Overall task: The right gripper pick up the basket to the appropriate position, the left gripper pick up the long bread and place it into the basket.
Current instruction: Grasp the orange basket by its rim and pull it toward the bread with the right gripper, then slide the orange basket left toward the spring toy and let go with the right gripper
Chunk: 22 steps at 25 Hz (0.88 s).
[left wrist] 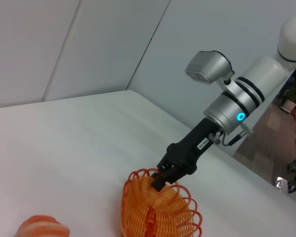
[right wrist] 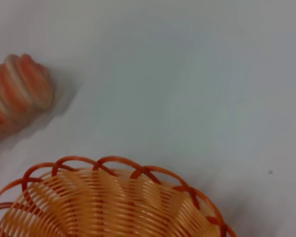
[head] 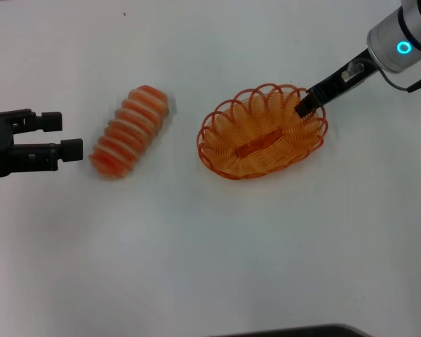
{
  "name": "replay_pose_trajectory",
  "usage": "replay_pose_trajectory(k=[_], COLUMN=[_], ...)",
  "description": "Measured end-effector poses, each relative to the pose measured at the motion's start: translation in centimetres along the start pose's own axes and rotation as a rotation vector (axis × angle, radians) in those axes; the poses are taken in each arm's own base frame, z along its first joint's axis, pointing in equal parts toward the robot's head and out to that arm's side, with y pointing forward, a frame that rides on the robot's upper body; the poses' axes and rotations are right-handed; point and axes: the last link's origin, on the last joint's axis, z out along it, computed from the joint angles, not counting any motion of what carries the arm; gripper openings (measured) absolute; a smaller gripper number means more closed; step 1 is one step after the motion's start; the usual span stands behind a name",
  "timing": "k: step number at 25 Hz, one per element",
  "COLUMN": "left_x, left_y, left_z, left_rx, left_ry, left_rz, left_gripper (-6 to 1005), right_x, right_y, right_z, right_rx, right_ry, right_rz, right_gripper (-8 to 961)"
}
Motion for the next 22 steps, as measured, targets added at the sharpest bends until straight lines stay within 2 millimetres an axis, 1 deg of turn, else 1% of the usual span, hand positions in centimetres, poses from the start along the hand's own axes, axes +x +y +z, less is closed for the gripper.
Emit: replay_pose_trajectory(k=[5,9,12,16,22], left_x=[0.0,0.0,0.0,0.1,0.6], left_y=[0.0,0.0,0.0,0.0,0.0], left_z=[0.0,0.0,0.0,-0.1,-0.3], left_rx=[0.000,0.001,0.000,0.001,0.010], left_ry=[0.000,0.001,0.001,-0.001,-0.001], left_rz=[0.000,0.000,0.000,0.004,0.022], left_gripper=[873,873,873,873,872], right_x=[0.3,0.3,0.4,0.7,2.2], right_y=[0.0,-0.3,-0.6,-1.6,-3.5], right_z=[-0.1,-0.6,-1.5,-3.4,-5.9], right_rx=[-0.014,-0.040,-0.075,-0.152,-0.279], right_ry=[0.005,-0.020,-0.059,-0.180,-0.367], right_rz=[0.008,0.033,0.056,0.138,0.297], right_gripper=[153,112,92,91,90])
